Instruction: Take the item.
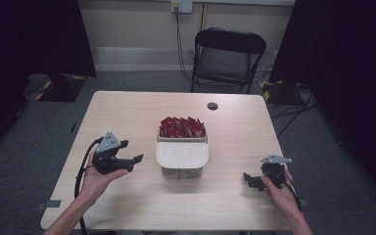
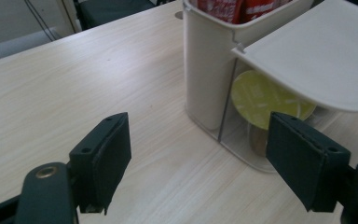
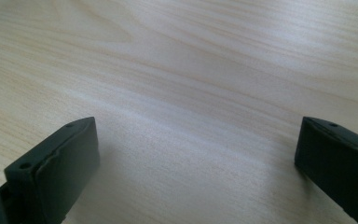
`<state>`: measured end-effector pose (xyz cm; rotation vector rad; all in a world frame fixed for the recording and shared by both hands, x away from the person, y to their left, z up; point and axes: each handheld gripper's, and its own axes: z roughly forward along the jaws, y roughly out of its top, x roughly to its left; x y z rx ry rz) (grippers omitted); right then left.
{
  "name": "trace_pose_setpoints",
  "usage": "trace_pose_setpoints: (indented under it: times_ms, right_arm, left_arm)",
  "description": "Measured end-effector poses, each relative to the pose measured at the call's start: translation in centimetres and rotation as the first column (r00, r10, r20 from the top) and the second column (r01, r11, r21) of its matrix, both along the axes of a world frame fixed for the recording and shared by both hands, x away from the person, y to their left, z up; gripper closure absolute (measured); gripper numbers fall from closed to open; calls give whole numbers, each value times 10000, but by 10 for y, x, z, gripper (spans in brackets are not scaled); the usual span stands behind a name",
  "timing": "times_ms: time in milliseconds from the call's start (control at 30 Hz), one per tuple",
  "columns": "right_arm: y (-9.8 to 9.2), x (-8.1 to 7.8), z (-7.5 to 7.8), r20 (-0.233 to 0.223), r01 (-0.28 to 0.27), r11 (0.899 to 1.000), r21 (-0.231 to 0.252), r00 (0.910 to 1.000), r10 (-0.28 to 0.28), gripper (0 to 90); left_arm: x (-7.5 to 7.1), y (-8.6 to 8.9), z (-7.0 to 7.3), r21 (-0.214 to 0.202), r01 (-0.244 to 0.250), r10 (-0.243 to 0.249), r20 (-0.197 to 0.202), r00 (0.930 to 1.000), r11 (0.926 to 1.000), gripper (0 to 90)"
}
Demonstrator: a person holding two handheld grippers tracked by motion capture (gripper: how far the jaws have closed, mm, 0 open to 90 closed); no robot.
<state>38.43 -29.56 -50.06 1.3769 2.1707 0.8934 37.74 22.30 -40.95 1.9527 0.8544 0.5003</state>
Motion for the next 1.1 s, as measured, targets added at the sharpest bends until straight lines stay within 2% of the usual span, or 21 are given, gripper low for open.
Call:
trace_pose_setpoints:
  times_ms: [133, 267, 400, 433, 500, 533, 633, 800, 867, 967, 1100]
  right_arm:
    - [0, 0, 0, 1, -1, 10000, 1, 10000, 1, 0]
    - [0, 0, 0, -1, -1, 10000, -1, 10000, 1, 0]
    - [0, 0, 0, 9, -11, 10000, -6, 10000, 11, 0]
    - [0, 0, 0, 8, -11, 10000, -6, 10000, 11, 0]
    - [0, 0, 0, 1, -2, 10000, -1, 10000, 2, 0]
    - [0, 0, 0, 9, -12, 10000, -6, 10000, 12, 0]
    - [0, 0, 0, -1, 1, 10000, 2, 10000, -1, 0]
    - [0, 0, 0, 10, -9, 10000, -6, 10000, 9, 0]
    - [0, 0, 0, 9, -8, 10000, -6, 10000, 8, 0]
    - [0, 0, 0, 8, -12, 10000, -6, 10000, 12, 0]
    - [0, 0, 0, 0, 0, 10000, 1, 10000, 0, 0]
  left_arm:
    - [4, -6, 6, -203, 137, -138, -24, 9999, 9997, 225]
    - [8, -8, 10, -932, 219, -222, -22, 9998, 9954, 263]
    - [13, -12, 16, -1005, 236, -249, -116, 9996, 9947, 269]
    - [12, -16, 21, -1094, 344, -346, 1, 9994, 9934, 279]
    - [12, -21, 24, -746, 487, -469, 250, 9986, 9960, 322]
    - [12, -23, 26, -743, 546, -528, 267, 9982, 9957, 322]
    - [13, -26, 27, -851, 586, -562, 301, 9980, 9947, 323]
    - [23, -34, 32, -727, 560, -545, 223, 9983, 9958, 346]
    - [27, -35, 34, -987, 475, -463, 143, 9988, 9940, 345]
    - [34, -38, 37, -852, 443, -436, 98, 9990, 9954, 346]
    - [40, -40, 40, -1033, 380, -367, 144, 9992, 9939, 391]
